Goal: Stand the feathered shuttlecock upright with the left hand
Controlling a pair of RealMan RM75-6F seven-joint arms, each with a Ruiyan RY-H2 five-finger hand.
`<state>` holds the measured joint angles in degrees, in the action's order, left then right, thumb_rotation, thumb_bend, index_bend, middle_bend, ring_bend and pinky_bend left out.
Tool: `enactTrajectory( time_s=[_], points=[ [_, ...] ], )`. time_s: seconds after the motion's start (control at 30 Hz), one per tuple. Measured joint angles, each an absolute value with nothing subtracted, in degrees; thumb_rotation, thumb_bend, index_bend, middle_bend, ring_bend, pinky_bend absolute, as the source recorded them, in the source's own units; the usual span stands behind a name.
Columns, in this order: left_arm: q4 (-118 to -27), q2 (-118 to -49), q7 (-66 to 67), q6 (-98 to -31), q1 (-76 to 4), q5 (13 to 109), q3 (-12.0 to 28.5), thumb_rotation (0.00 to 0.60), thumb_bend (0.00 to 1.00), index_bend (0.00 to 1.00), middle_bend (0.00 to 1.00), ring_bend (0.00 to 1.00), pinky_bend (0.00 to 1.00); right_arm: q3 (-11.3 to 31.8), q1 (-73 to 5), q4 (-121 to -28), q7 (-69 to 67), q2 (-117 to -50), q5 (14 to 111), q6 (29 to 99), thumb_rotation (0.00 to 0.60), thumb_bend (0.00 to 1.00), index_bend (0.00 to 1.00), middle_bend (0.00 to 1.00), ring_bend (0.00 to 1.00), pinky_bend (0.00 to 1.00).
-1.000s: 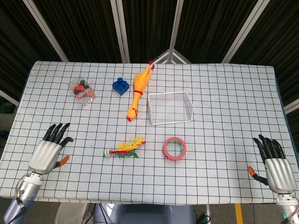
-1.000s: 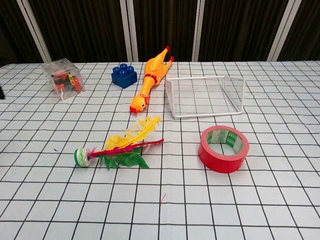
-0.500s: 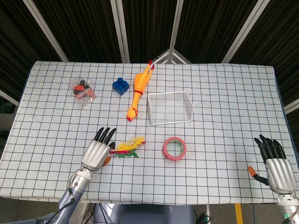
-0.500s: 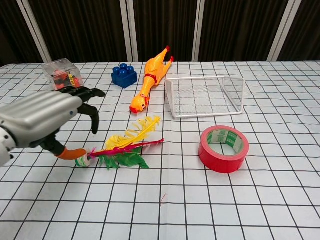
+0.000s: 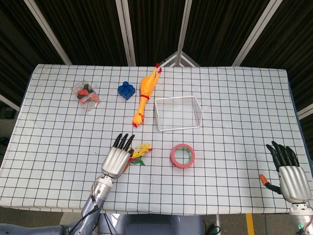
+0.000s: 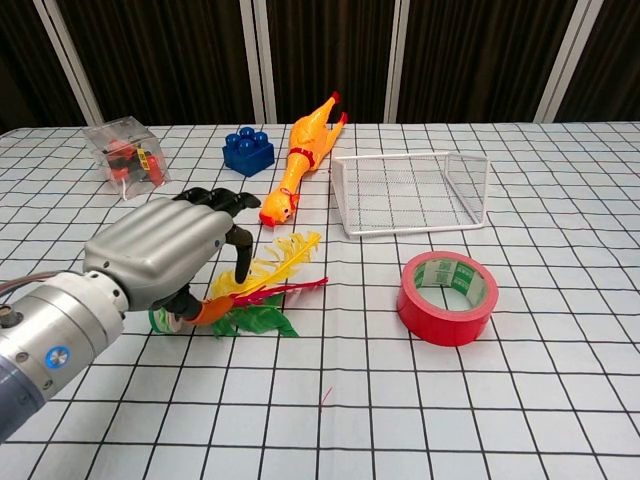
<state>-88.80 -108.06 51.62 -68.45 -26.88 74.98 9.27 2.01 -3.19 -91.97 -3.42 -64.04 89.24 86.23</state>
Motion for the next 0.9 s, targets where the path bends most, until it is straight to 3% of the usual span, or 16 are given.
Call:
enactTrajectory(
  time_s=[0.63, 0.9],
  points=[
    [-87.53, -109.43, 51.08, -69.20, -27.85, 73.17, 8.46, 0.600, 0.53, 0.54, 0.04, 0.00, 0.00, 1.97, -3.21, -91.97, -3.53, -64.03, 89.29, 86.17, 0.600, 0.34, 0.00, 0.00, 0.00, 0.00],
    [-87.70, -109.35, 50.82, -69.72, -28.02, 73.03, 7.95, 0.600, 0.61, 0.58, 0.06, 0.00, 0.00, 2.01, -3.24, -91.98, -3.60, -64.01, 89.29, 86.17, 0.600, 0.34, 0.00, 0.00, 0.00, 0.00]
  ],
)
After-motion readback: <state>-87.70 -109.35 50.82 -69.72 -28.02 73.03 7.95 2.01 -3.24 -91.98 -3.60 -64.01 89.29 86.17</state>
